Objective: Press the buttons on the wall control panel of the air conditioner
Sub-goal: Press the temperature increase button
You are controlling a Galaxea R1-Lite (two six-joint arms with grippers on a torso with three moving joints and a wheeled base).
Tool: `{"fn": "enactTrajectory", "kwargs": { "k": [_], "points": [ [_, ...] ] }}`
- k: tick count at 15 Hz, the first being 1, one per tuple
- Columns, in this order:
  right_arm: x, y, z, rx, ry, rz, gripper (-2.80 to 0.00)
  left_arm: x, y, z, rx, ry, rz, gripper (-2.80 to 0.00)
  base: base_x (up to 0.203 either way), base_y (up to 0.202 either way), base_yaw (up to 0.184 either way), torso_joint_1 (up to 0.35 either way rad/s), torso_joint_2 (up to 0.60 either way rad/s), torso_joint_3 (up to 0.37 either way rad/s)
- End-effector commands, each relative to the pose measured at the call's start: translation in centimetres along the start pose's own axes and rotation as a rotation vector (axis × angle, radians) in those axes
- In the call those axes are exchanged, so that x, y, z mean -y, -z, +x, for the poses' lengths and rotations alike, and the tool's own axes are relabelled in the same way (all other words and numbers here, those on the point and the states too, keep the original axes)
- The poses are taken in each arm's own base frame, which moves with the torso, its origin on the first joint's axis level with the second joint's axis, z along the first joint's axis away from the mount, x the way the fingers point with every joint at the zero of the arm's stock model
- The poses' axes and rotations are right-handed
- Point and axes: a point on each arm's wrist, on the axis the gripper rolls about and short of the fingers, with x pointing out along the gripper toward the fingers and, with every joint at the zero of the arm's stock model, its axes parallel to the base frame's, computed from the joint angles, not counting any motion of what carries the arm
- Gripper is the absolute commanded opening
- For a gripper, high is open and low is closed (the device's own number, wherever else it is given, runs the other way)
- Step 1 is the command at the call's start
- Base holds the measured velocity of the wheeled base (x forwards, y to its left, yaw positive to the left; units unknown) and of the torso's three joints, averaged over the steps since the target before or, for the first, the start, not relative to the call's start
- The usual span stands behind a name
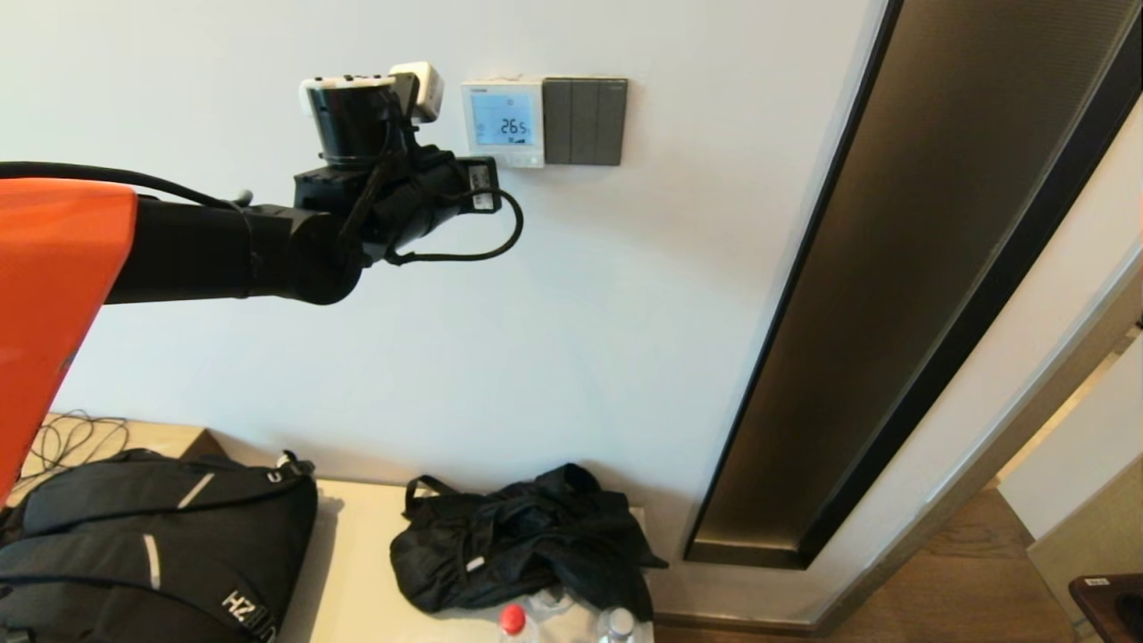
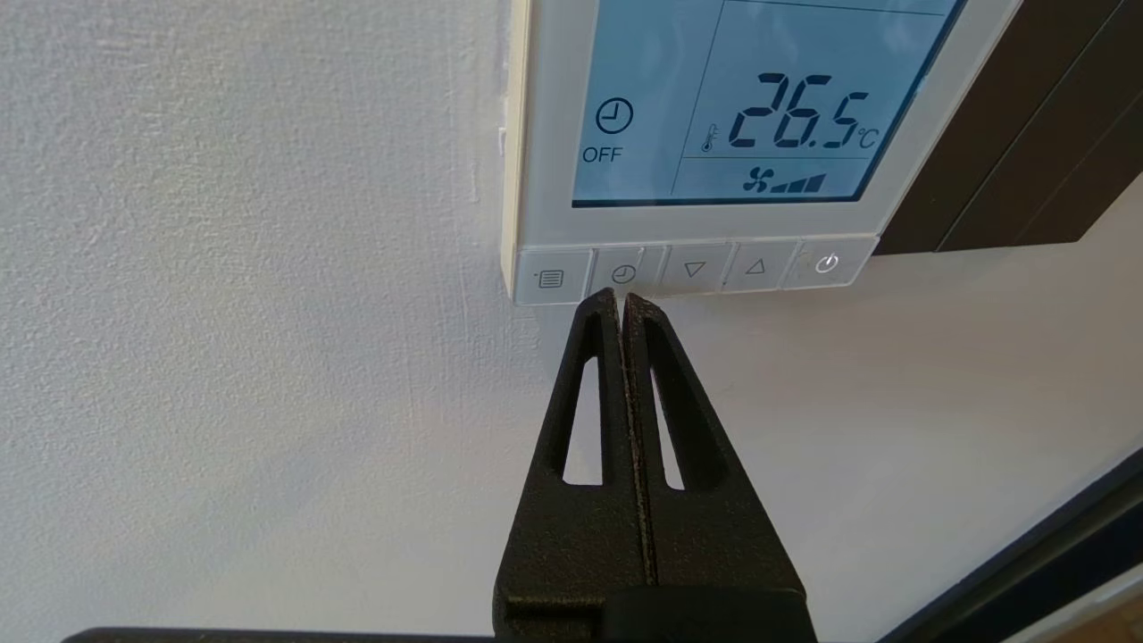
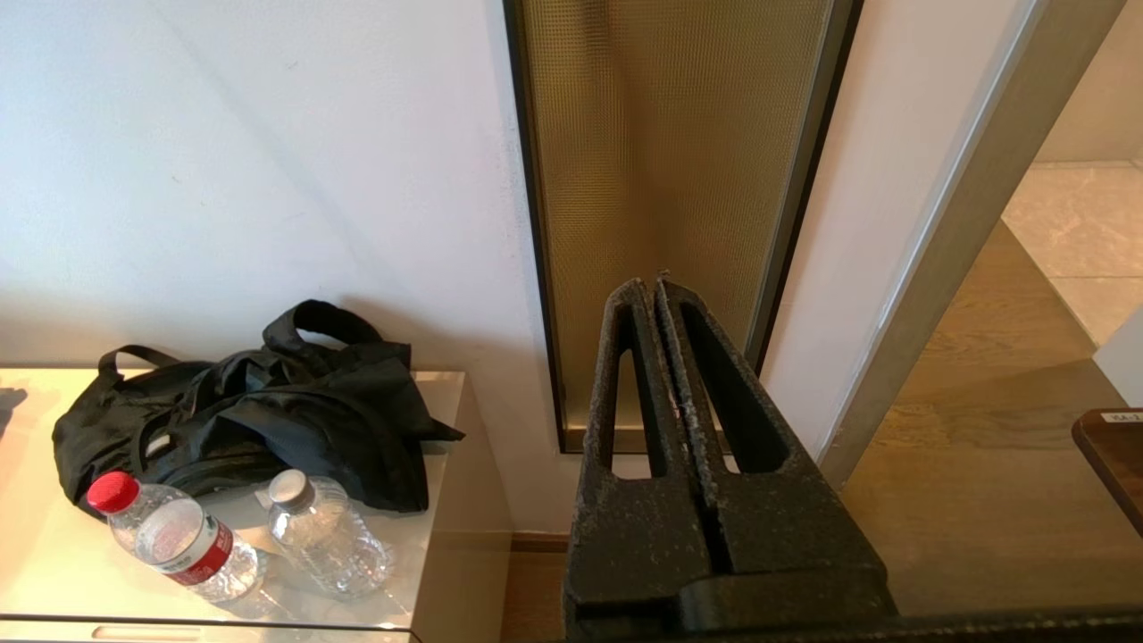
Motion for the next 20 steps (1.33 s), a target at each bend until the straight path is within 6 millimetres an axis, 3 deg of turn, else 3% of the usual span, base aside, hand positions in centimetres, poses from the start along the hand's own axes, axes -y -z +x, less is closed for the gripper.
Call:
{"fn": "enactTrajectory", "kwargs": {
  "k": [1, 11, 20],
  "points": [
    [0.0, 0.0, 0.0, -0.002, -0.001, 0.0, -2.8, 0.0, -0.1, 0.0, 0.004, 0.0, -0.001, -2.8, 0.0, 0.0, 0.0, 0.0, 0.0, 0.0],
    [0.0, 0.0, 0.0, -0.003, -0.001, 0.0, -2.8, 0.2, -0.4, 0.5, 0.019, 0.004, 0.0, -2.8, 0.0, 0.0, 0.0, 0.0, 0.0, 0.0],
    [0.0, 0.0, 0.0, -0.003, -0.001, 0.0, -2.8, 0.0, 0.9, 1.1, -0.013, -0.001, -0.001, -2.8, 0.0, 0.0, 0.0, 0.0, 0.0, 0.0]
  ]
}}
